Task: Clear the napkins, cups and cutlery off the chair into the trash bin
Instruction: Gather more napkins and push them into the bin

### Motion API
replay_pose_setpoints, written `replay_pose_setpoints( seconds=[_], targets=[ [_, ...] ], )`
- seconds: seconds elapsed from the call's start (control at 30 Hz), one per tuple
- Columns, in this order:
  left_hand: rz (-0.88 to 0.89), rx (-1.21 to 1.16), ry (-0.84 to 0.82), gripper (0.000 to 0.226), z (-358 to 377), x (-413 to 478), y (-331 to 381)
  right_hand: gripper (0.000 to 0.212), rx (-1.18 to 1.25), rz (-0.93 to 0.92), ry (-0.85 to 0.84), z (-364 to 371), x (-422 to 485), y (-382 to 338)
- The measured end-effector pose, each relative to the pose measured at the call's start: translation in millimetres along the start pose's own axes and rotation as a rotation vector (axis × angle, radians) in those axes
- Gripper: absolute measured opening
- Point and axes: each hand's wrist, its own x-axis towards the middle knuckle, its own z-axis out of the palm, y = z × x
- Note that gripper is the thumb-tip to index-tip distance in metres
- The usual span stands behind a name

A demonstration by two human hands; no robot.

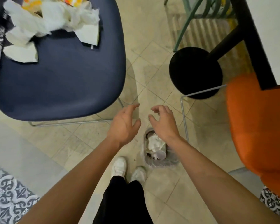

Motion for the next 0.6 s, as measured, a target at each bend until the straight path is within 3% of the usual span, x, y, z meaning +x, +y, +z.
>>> replay_pose_setpoints(
  seconds=[0.23,0.6],
  targets=[
    [-0.063,-0.098,0.196,0.044,-55,10,-21,0.026,-0.116,-0.111,-0.013,14,17,-60],
    [-0.191,-0.173,0.264,0.041,-151,43,-90,0.023,-0.146,-0.183,-0.061,62,74,-175]
  ],
)
